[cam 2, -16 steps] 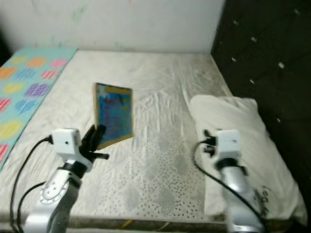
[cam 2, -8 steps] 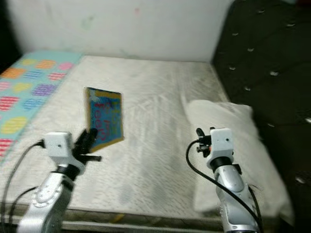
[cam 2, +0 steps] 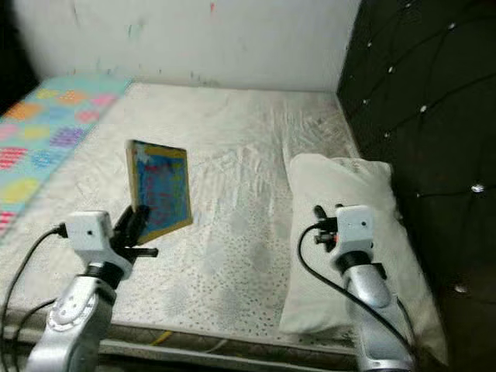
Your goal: Clean up the room
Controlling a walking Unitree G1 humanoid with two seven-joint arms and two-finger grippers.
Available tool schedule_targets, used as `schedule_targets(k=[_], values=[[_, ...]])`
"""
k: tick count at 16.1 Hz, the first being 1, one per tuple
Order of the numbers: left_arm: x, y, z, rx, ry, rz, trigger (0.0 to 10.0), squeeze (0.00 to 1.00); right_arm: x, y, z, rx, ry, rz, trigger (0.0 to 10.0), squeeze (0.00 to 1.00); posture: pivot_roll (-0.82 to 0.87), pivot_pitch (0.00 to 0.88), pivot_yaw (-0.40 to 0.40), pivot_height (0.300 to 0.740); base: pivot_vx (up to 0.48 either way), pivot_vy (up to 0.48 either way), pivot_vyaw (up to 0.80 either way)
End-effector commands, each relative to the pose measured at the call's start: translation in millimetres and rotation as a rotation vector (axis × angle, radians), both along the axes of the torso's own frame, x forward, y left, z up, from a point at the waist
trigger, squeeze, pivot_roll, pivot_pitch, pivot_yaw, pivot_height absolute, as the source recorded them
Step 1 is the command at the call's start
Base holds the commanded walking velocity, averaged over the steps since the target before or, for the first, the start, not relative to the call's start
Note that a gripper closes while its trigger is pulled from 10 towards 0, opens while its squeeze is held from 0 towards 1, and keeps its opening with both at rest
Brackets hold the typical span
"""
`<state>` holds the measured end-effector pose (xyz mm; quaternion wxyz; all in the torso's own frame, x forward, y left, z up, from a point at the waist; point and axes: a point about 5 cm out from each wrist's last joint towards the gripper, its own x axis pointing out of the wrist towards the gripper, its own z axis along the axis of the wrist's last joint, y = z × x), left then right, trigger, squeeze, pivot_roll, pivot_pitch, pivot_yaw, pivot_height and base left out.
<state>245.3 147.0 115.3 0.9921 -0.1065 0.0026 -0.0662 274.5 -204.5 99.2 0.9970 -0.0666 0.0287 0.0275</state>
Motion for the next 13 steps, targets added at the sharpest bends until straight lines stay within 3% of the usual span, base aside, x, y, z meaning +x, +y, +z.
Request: schedule_targets(k=[1,7,11,13], values=[[2.4,2.2,7,0.003,-0.025,0.006,10.0,0.00,2.4,4.2,3,0.001,-0.013,0.010,10.0,0.00,-0.18,0.007,0.002,0.740,0.000,0.000,0.00],[2.6,15.2,-20,-0.074,0.176,0.057,10.0,0.00,3.3,3.6,6,-0.018,-0.015,0.025,10.0,0.00,-0.17,0.018,-0.009,0.740,0.000,0.000,0.00],[-7.6,-3.3,-30,-0.253,0.320,-0.194,10.0,0.00,5.5,3.3,8,-0.009,-0.014,0.025,10.0,0.00,-0.18,0.028,-0.020,0.740,0.000,0.000,0.00],[-11.2,-15.4,-26,-0.275,0.348,-0.359,10.0,0.00,6.3,5.6,12,0.015,-0.014,0.032,10.0,0.00,-0.19,0.034,-0.022,0.740,0.000,0.000,0.00]])
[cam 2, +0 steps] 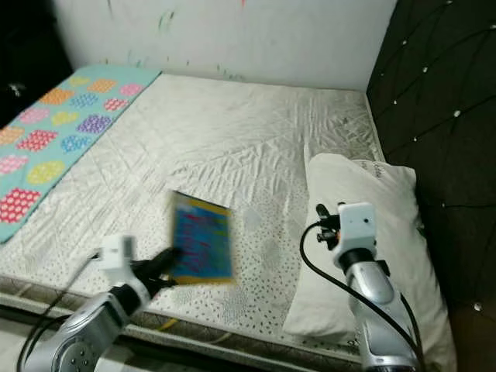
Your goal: Clean up the room
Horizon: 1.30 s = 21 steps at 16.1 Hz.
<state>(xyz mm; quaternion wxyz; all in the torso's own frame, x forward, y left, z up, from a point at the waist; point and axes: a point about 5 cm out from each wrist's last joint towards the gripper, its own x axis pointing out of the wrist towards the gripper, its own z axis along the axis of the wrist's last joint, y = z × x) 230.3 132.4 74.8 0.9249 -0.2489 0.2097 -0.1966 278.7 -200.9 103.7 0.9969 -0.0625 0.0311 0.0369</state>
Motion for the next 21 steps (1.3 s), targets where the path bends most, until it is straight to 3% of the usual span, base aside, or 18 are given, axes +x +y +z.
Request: schedule_targets(k=[1,3,5,9,15,21], values=[[2.2,-2.4,15,-0.028,-0.053,-0.063,10.0,0.00,1.8,1.9,9,0.013,-0.022,0.015,10.0,0.00,-0.19,0.036,-0.021,0.740,0.000,0.000,0.00],[-2.9,-4.4,17,-0.013,-0.060,-0.124,10.0,0.00,-0.7,1.2,11,0.096,-0.015,-0.002,10.0,0.00,-0.19,0.036,-0.017,0.740,0.000,0.000,0.00],[-6.6,-3.5,22,0.039,-0.114,-0.120,10.0,0.00,-6.8,1.8,15,0.110,-0.032,-0.017,10.0,0.00,-0.19,0.036,-0.008,0.740,0.000,0.000,0.00],[-9.1,8.8,27,0.125,-0.166,0.015,10.0,0.00,-24.6,1.6,5,0.138,0.030,-0.077,10.0,0.00,-0.18,0.028,0.002,0.740,0.000,0.000,-0.20],[-3.3,17.2,27,0.180,-0.200,0.110,10.0,0.00,-18.3,0.4,3,0.140,0.048,-0.091,10.0,0.00,-0.17,0.000,0.012,0.740,0.000,0.000,-0.80],[-2.6,16.0,28,0.201,-0.227,0.135,10.0,0.00,-14.9,3.9,3,0.149,0.038,-0.089,10.0,0.00,-0.17,0.000,0.019,0.740,0.000,0.000,-0.80]])
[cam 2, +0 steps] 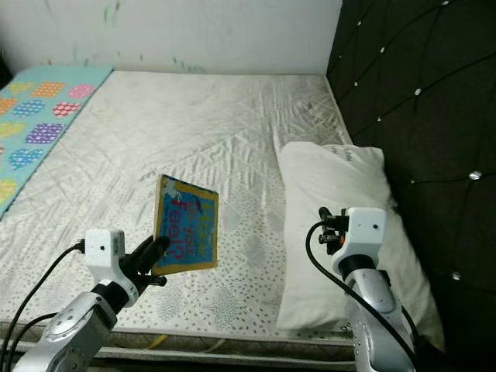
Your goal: Clean up the room
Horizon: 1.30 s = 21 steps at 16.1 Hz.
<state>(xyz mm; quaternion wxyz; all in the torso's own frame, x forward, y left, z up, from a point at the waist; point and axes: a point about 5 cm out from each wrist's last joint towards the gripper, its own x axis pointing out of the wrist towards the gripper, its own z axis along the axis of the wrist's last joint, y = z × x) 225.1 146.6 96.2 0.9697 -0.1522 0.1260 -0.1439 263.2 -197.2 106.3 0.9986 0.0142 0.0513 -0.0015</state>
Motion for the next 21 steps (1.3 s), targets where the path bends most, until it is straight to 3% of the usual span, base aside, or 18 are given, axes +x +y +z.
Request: schedule_targets(k=[1,7,12,14,18,21], values=[[2.6,2.5,8,0.009,-0.053,0.022,10.0,0.00,0.8,-0.2,0,-0.001,-0.003,-0.007,10.0,0.00,-0.17,0.000,0.019,0.740,0.000,0.000,-0.80],[4.1,6.9,13,0.061,-0.115,0.072,10.0,0.00,3.5,1.7,1,-0.004,-0.024,0.001,10.0,0.00,-0.16,0.000,0.015,0.740,0.000,0.000,-0.80],[1.6,24.4,14,0.069,-0.131,0.250,10.0,0.00,6.4,7.5,6,-0.039,-0.053,0.059,10.0,0.00,-0.16,0.009,0.006,0.740,0.000,0.000,0.00],[-1.1,33.3,13,0.090,-0.128,0.330,10.0,0.00,6.5,13.8,7,-0.121,-0.062,0.125,10.0,0.00,-0.15,0.015,-0.001,0.740,0.000,0.000,0.40],[-2.4,31.4,13,0.086,-0.128,0.329,10.0,0.00,7.6,17.4,9,-0.099,-0.074,0.138,10.0,0.00,-0.15,0.023,-0.007,0.740,0.000,0.000,0.76],[-3.4,32.5,12,0.075,-0.118,0.345,10.0,0.00,8.5,14.9,8,-0.074,-0.066,0.122,10.0,0.00,-0.15,0.031,-0.007,0.740,0.000,0.000,0.00]])
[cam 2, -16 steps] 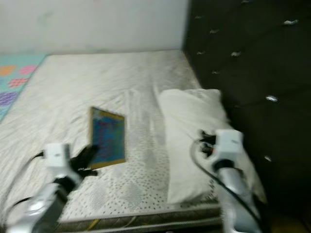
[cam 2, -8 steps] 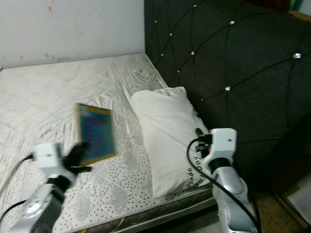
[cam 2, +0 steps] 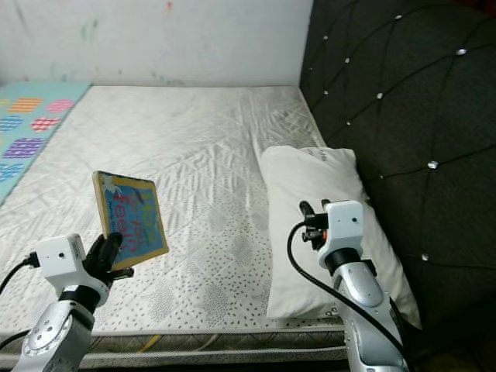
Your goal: Clean up the room
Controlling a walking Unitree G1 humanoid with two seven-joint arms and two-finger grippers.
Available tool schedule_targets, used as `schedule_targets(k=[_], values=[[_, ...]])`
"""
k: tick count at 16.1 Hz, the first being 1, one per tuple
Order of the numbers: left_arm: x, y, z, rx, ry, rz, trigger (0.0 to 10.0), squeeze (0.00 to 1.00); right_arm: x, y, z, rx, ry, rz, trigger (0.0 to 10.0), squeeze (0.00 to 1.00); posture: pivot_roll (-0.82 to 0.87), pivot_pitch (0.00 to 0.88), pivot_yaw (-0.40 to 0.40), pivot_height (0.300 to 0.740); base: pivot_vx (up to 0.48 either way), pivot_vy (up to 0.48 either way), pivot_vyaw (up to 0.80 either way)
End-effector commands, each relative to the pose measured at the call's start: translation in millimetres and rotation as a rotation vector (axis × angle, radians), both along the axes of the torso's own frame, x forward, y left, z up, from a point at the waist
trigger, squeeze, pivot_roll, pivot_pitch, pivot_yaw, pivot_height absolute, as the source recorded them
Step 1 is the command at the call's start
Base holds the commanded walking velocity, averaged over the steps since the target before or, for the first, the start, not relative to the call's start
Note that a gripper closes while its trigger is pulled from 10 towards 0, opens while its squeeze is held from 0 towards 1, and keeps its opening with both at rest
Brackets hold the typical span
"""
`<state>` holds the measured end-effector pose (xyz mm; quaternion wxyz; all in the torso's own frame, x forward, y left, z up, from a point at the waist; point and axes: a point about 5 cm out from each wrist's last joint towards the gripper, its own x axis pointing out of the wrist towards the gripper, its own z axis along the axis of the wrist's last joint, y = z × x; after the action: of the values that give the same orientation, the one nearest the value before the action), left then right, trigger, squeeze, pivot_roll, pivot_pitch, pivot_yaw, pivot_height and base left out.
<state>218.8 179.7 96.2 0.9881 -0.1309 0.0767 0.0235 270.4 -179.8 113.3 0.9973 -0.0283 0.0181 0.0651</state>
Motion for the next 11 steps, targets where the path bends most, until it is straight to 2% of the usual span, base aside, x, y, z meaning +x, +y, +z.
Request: schedule_targets(k=[1,11], values=[[2.6,0.1,12,0.006,-0.058,0.007,10.0,0.00,1.2,-2.5,1,0.011,0.003,-0.018,10.0,0.00,-0.14,0.037,-0.009,0.740,0.000,0.000,0.00],[-1.4,4.0,16,0.016,-0.059,0.014,10.0,0.00,-4.5,7.8,4,0.046,0.005,0.037,10.0,0.00,-0.14,0.089,-0.008,0.740,0.000,0.000,0.00]])
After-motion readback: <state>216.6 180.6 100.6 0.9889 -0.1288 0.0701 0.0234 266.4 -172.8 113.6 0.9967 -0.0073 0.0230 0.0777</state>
